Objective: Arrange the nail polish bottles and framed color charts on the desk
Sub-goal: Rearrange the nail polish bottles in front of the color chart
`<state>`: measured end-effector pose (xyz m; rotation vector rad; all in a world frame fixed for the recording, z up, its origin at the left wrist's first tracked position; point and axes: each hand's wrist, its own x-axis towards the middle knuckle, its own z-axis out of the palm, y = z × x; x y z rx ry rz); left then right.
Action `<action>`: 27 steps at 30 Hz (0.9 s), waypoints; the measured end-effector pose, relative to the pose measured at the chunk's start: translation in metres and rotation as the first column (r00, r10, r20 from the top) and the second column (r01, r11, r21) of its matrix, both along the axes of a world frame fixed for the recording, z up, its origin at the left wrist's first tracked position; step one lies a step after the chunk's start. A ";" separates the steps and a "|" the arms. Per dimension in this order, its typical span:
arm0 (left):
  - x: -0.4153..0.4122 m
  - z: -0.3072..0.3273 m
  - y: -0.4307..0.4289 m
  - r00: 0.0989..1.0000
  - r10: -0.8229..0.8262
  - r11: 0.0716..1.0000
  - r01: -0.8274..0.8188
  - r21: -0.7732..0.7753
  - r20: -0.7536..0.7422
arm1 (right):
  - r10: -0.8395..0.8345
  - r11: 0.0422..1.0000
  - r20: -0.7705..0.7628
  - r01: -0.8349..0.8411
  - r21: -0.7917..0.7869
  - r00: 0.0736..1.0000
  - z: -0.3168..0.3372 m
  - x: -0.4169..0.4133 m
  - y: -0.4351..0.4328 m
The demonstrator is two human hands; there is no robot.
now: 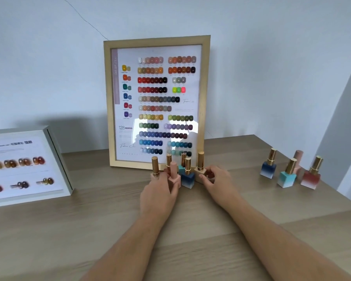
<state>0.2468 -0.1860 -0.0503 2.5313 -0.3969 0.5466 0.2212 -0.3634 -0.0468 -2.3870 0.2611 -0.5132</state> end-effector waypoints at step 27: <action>-0.094 0.001 -0.177 0.747 -0.662 0.740 0.638 -0.214 -0.059 | -0.436 0.888 0.072 0.415 0.199 0.897 0.003 -0.190 -0.195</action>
